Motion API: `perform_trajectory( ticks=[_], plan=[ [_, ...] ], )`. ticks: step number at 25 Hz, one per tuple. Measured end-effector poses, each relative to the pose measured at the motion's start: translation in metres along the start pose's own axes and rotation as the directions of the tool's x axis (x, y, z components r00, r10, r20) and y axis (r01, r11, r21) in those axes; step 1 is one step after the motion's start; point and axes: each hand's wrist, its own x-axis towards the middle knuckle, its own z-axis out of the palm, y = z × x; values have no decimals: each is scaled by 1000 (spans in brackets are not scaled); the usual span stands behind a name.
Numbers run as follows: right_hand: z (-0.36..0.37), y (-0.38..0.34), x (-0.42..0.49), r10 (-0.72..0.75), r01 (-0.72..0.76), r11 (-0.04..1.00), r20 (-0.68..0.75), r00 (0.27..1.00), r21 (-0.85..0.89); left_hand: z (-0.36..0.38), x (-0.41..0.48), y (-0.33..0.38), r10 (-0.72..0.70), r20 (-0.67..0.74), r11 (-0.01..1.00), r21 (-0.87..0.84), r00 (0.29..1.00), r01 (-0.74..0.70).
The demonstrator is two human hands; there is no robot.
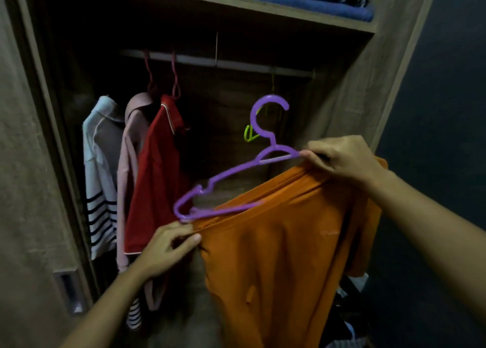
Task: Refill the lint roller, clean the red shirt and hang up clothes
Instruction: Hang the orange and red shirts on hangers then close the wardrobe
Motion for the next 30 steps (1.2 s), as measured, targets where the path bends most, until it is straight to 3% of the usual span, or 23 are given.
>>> perform_trajectory(
  ticks=[3,8,13,20,22,25,28,30],
  plan=[
    [17,4,-27,-17,17,1000,3,1000,16,-31,7,5,46,120,994,88,992,-57],
    [34,0,-58,137,-136,988,-12,990,72,-59,31,25,191,158,976,79,969,-205],
    [35,-4,-62,166,-162,980,-29,986,120,-73,43,20,226,182,965,92,957,-245],
    [46,-23,-51,53,-50,988,-13,999,147,-82,56,38,146,144,983,91,979,-160],
    [50,-36,-36,129,-126,975,-7,992,182,-78,69,52,158,156,978,113,975,-176],
    [48,-41,-24,307,-315,888,75,949,335,-85,80,62,26,215,992,115,976,-52],
    [52,-50,-17,298,-322,878,122,947,354,-83,80,61,1,259,980,190,966,-52],
    [54,-54,-11,279,-315,885,149,949,345,-84,83,63,21,230,988,143,973,-55]
  ],
)
